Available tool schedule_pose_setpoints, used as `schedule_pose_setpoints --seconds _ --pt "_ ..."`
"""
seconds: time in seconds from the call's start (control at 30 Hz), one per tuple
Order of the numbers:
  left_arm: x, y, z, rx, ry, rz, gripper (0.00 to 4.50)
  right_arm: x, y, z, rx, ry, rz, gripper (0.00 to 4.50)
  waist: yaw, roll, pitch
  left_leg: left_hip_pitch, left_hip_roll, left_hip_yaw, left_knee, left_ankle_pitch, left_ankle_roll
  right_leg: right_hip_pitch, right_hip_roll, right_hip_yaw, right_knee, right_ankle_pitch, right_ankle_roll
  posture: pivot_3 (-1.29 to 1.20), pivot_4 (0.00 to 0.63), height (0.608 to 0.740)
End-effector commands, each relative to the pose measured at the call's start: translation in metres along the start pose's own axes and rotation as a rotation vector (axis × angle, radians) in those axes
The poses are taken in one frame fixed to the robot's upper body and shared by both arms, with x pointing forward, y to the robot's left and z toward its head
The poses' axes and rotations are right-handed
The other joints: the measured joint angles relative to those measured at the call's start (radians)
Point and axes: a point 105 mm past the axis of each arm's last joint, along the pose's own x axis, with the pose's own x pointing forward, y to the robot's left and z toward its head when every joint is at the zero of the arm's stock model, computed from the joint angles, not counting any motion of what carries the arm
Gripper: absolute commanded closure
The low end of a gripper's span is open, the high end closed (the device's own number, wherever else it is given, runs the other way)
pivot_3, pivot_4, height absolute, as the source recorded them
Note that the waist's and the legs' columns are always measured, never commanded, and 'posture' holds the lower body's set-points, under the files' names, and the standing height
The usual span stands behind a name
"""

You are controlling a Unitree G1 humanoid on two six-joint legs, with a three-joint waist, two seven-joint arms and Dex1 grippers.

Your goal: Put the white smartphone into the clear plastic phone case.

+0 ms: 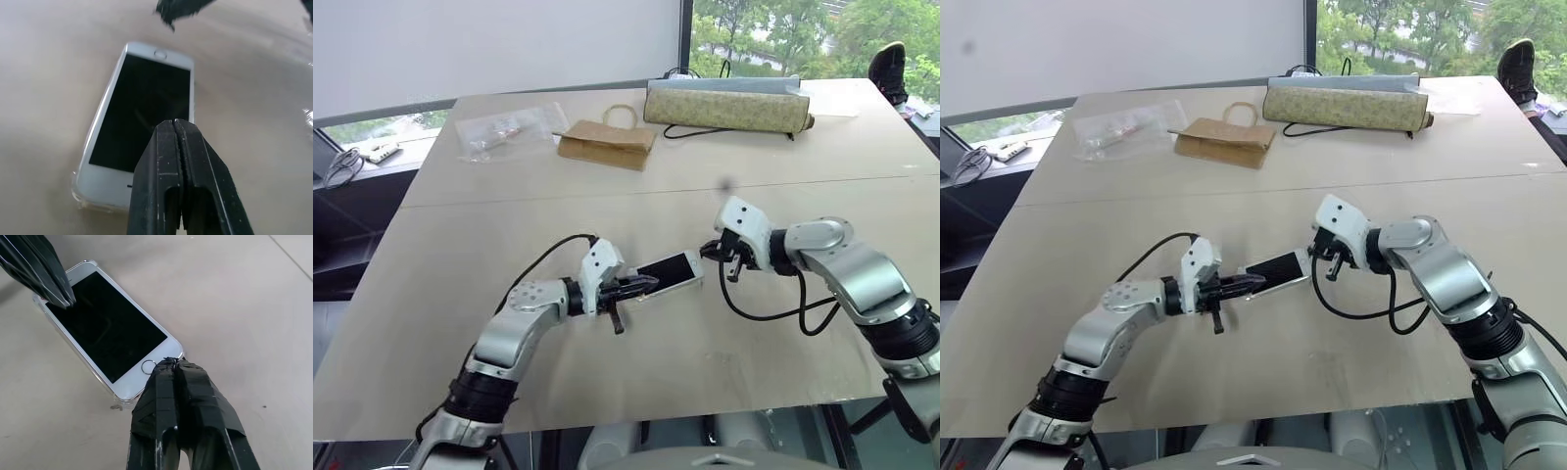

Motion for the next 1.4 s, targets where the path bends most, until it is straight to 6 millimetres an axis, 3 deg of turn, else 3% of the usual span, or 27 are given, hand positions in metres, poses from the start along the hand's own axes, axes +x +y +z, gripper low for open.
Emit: schedule_pose_setpoints --seconds 0.03,0.27,0.5,0.63,0.87,1.03,1.2,1.4 --pt "0.002 0.004 -0.002 0.038 0.015 0.012 4.47 -0.002 0.006 0.017 -0.041 -0.067 0.003 4.5 0.002 0.0 0.0 0.0 0.0 0.0 0.0 0.0 0.0 0.0 0.0 0.0 0.0 0.0 0.0 0.0 0.15 0.74" --pt "-0.003 0.012 -0.006 0.053 0.034 0.047 4.47 0.012 0.013 0.014 -0.009 -0.066 0.032 4.5 0.002 0.0 0.0 0.0 0.0 0.0 0.0 0.0 0.0 0.0 0.0 0.0 0.0 0.0 0.0 0.0 0.15 0.74" --pt "-0.003 0.009 -0.01 0.052 0.043 0.054 4.47 0.029 0.008 -0.012 0.046 0.039 0.032 4.5 -0.001 0.0 0.0 0.001 0.0 0.0 0.001 0.0 0.0 0.0 0.0 0.0 0.001 0.0 0.0 0.0 0.15 0.74" --pt "-0.003 0.006 -0.011 0.049 0.04 0.058 4.47 0.036 0.016 -0.034 0.076 0.152 0.088 4.5 -0.002 -0.001 -0.002 0.004 0.0 0.0 0.001 0.0 0.0 0.003 0.0 0.0 0.002 0.0 0.0 0.0 0.15 0.74" --pt "-0.004 0.001 -0.012 0.042 0.034 0.07 4.47 0.049 0.017 -0.042 0.255 0.202 0.127 4.5 -0.003 -0.002 -0.007 0.006 0.0 0.0 0.001 0.0 0.0 0.004 0.0 0.001 0.003 0.0 0.0 0.0 0.15 0.74" --pt "-0.003 -0.005 -0.012 0.027 0.026 0.082 4.47 0.06 0.024 -0.062 0.287 0.327 0.159 4.5 -0.002 -0.002 -0.014 0.008 0.0 0.001 0.001 0.0 0.0 0.006 0.0 0.001 0.003 0.0 0.0 0.0 0.15 0.74" --pt "-0.002 -0.012 -0.013 0.015 0.021 0.094 4.47 0.058 0.038 -0.091 0.342 0.432 0.201 4.5 0.001 0.0 -0.022 0.019 0.0 0.0 -0.002 -0.003 0.005 0.016 0.0 0.001 0.0 0.0 0.0 0.0 0.15 0.74" --pt "-0.001 -0.016 -0.013 -0.004 0.015 0.111 4.47 0.053 0.035 -0.114 0.442 0.485 0.134 4.5 0.007 0.004 -0.034 0.022 0.0 -0.001 -0.002 -0.004 0.006 0.022 0.001 -0.001 -0.003 0.0 0.0 0.0 0.15 0.74"
